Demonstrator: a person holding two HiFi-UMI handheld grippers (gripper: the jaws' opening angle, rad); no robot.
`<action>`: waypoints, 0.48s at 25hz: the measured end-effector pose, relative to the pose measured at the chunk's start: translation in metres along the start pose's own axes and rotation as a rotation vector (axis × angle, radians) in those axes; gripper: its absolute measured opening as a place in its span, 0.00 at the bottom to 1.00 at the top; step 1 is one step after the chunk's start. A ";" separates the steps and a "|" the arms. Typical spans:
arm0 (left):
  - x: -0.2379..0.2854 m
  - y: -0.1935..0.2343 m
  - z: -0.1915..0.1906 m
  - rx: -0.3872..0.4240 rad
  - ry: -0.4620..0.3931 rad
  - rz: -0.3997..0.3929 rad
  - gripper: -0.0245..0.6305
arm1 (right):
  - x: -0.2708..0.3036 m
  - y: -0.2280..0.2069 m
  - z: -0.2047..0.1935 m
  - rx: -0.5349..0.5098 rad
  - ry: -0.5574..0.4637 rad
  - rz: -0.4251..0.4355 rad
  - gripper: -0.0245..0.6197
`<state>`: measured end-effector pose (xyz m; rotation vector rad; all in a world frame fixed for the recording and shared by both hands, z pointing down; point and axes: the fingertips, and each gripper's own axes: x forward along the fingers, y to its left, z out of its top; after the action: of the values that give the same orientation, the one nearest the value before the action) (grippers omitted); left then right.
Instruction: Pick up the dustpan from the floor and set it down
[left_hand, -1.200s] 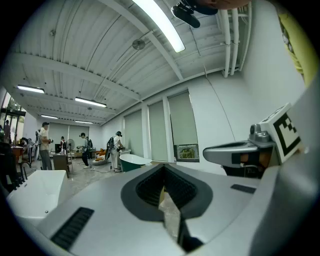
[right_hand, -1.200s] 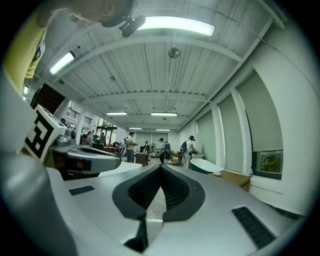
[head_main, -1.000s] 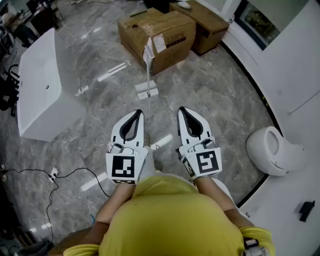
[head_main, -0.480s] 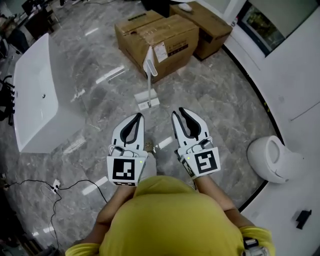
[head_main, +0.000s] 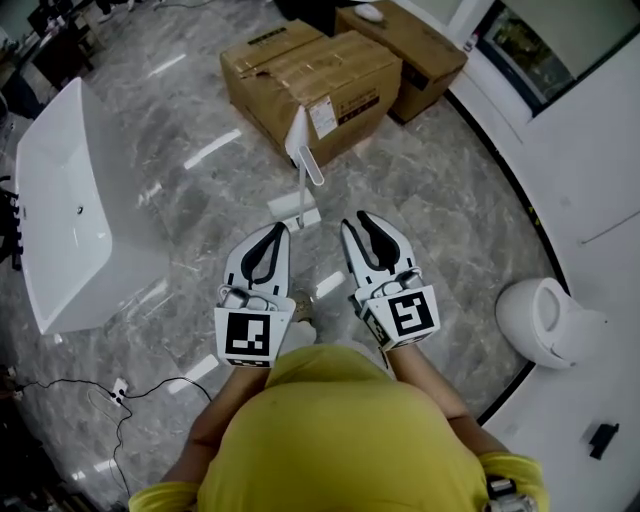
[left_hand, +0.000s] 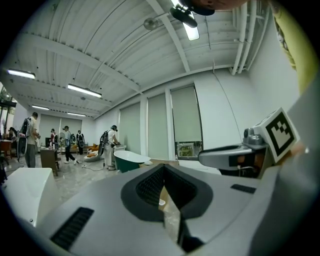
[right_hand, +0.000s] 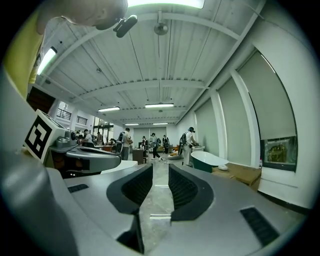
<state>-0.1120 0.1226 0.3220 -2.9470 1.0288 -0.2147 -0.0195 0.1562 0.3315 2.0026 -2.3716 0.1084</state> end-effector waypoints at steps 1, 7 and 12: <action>0.006 0.004 -0.001 0.000 0.001 -0.005 0.04 | 0.005 -0.002 0.000 -0.001 0.005 -0.003 0.21; 0.027 0.020 -0.004 -0.022 0.003 -0.020 0.04 | 0.025 -0.011 -0.001 -0.008 0.037 -0.022 0.21; 0.038 0.027 -0.006 -0.039 0.016 -0.014 0.04 | 0.044 -0.016 -0.006 -0.012 0.053 0.006 0.22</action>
<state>-0.0997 0.0780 0.3310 -2.9924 1.0266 -0.2210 -0.0108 0.1110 0.3409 1.9624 -2.3403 0.1454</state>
